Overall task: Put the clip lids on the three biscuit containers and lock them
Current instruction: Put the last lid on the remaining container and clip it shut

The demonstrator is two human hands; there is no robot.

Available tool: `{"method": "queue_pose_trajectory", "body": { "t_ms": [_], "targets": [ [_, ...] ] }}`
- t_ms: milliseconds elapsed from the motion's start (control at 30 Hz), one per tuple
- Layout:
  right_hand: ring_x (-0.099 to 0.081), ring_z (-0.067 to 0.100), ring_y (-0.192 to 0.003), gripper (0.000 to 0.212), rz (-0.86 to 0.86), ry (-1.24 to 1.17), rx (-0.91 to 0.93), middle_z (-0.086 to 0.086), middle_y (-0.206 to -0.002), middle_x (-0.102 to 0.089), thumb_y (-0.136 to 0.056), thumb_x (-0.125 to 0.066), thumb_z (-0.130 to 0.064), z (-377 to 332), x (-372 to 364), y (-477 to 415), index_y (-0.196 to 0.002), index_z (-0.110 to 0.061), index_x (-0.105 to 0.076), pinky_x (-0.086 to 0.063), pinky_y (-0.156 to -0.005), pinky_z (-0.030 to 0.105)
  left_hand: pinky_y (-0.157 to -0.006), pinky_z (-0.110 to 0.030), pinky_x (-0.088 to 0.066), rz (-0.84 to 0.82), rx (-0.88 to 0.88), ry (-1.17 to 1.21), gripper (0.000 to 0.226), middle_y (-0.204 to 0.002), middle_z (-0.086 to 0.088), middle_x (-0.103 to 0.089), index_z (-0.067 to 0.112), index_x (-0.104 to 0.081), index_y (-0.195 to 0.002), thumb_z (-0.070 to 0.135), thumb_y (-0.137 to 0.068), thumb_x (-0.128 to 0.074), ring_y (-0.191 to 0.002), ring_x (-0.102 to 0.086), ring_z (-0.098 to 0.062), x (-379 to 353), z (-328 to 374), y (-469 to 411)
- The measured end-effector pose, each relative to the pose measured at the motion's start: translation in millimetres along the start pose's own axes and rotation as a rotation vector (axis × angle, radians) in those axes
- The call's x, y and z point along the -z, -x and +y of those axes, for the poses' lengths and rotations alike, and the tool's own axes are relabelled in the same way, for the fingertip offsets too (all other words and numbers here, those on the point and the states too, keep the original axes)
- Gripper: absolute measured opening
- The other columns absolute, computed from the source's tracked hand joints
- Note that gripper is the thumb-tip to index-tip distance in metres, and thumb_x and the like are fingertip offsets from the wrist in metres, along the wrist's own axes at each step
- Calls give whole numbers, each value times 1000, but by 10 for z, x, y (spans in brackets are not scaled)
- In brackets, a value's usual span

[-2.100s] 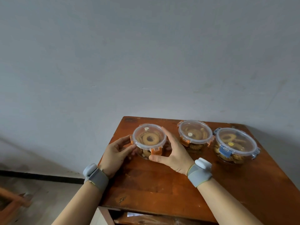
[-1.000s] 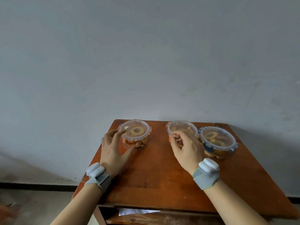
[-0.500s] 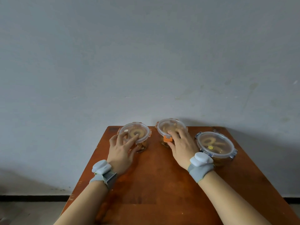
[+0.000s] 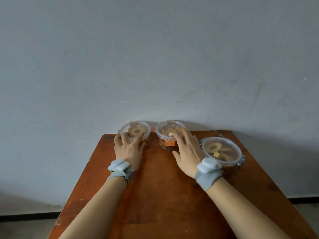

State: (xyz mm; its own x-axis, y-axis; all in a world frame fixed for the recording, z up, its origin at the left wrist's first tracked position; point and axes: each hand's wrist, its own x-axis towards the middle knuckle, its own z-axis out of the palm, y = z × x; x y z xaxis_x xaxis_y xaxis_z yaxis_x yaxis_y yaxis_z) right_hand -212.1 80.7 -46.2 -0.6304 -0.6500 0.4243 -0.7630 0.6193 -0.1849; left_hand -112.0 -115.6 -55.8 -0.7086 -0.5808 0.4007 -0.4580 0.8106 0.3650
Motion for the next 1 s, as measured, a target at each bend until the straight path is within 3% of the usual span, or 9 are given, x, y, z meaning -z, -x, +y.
{"method": "queue_pose_trajectory", "body": {
  "t_ms": [167, 300, 400, 500, 667, 800, 1000],
  "targets": [
    [-41, 33, -134, 57, 122, 35, 6, 14, -140, -47, -87, -63, -27, -53, 179, 175, -140, -17, -44, -39, -108, 50, -95, -56, -45, -3, 18, -26, 44, -147, -11, -34, 44, -46, -137, 47, -94, -53, -135, -22, -45, -11, 31, 10],
    [-47, 38, -128, 51, 213, 234, -175, 16, -133, -56, -83, -65, -32, 32, 297, 352, -130, -13, -56, -35, -106, 55, -97, -54, -45, -15, 26, -55, 46, -153, -10, -29, 45, -37, -142, 47, -97, -46, -139, -17, -45, -33, 49, 69],
    [-57, 41, -109, 48, 130, 373, -353, 19, -117, -62, -83, -65, -28, 190, 335, 447, -127, -10, -59, -44, -91, 55, -101, -53, -44, -36, 29, -64, 54, -157, -11, -23, 43, -30, -147, 42, -96, -48, -140, -12, -44, -53, 79, 96],
    [-60, 39, -96, 48, 60, 451, -305, 17, -110, -64, -86, -63, -16, 392, 266, 400, -132, -9, -56, -48, -79, 51, -101, -52, -45, -56, 37, -70, 64, -159, -10, -19, 43, -26, -149, 36, -91, -55, -141, -9, -43, -41, 92, 110],
    [-58, 33, -116, 47, 23, 326, -128, 8, -130, -61, -92, -60, -22, 657, 204, 32, -137, -14, -52, -48, -90, 48, -101, -48, -47, -86, 52, -103, 71, -160, -7, -15, 46, -21, -149, 32, -88, -56, -143, -7, -40, 24, 79, 106],
    [-39, 25, -139, 48, -69, 272, -99, -1, -151, -43, -100, -46, -28, 712, 128, -224, -147, -23, -37, -32, -106, 44, -102, -47, -47, -122, 49, -109, 75, -162, -5, -11, 48, -16, -149, 32, -86, -56, -145, -3, -40, 37, 93, 107],
    [-30, 24, -144, 50, -139, 318, -96, -4, -157, -33, -102, -40, -32, 757, 110, -398, -151, -26, -27, -28, -110, 44, -103, -46, -45, -157, 47, -128, 80, -163, -4, -5, 49, -10, -149, 34, -85, -56, -146, 0, -39, 86, 121, 111]
  ]
}}
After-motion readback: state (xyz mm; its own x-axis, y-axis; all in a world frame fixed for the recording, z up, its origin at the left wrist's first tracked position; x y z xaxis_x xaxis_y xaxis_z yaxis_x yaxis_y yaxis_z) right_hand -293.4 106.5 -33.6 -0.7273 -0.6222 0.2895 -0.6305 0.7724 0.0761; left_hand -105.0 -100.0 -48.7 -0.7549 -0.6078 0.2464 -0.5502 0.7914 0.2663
